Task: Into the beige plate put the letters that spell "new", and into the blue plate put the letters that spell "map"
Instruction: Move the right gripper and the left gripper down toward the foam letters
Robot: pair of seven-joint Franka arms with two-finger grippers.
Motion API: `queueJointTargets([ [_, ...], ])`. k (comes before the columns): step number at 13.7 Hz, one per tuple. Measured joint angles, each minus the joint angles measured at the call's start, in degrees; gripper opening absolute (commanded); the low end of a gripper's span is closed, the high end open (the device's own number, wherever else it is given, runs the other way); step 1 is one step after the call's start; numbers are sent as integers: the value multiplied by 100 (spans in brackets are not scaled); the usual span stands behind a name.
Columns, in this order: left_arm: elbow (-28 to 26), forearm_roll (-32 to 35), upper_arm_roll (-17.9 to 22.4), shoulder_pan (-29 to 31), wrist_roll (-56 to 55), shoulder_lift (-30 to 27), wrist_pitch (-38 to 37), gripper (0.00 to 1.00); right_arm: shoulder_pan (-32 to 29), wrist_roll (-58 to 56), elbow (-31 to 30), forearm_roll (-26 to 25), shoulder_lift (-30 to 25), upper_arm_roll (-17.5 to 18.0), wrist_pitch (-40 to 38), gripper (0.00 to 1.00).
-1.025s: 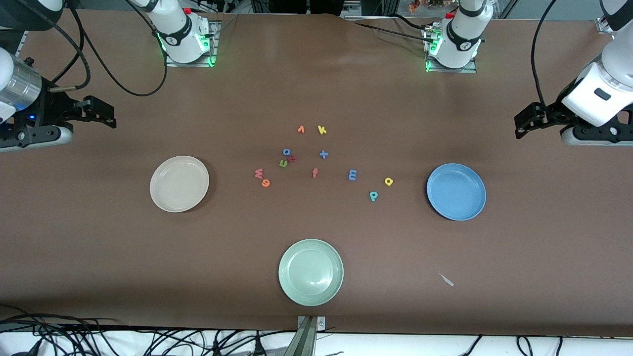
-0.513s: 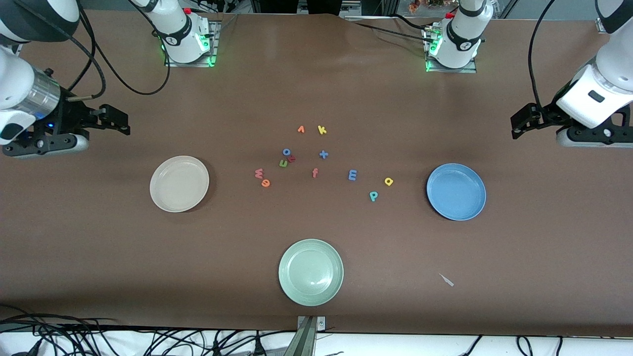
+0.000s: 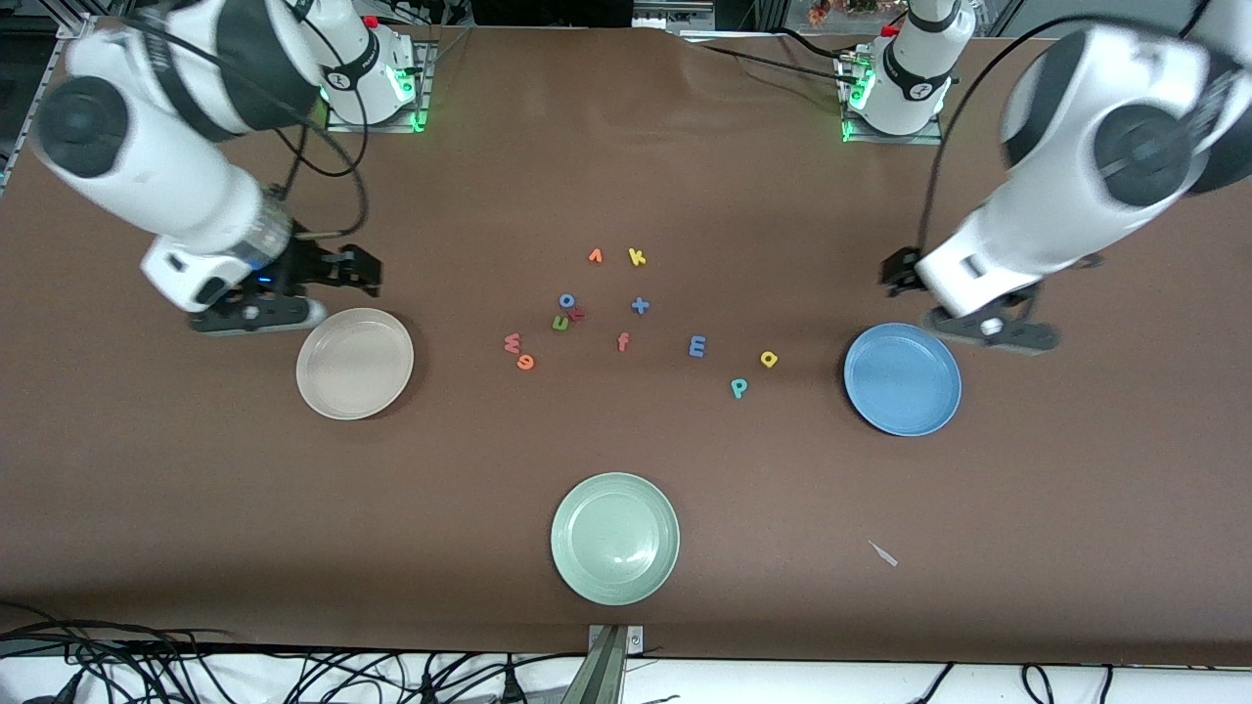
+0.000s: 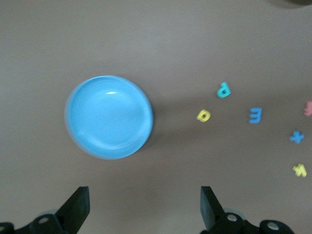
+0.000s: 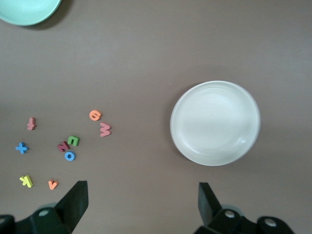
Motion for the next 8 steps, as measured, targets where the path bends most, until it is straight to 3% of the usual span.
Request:
queueJointTargets([
  [4, -5, 0, -35, -391, -803, 965, 1245, 100, 647, 674, -182, -369, 466, 20, 556, 100],
  [8, -2, 0, -50, -885, -1697, 1668, 2161, 100, 943, 728, -791, -396, 872, 21, 1689, 100],
])
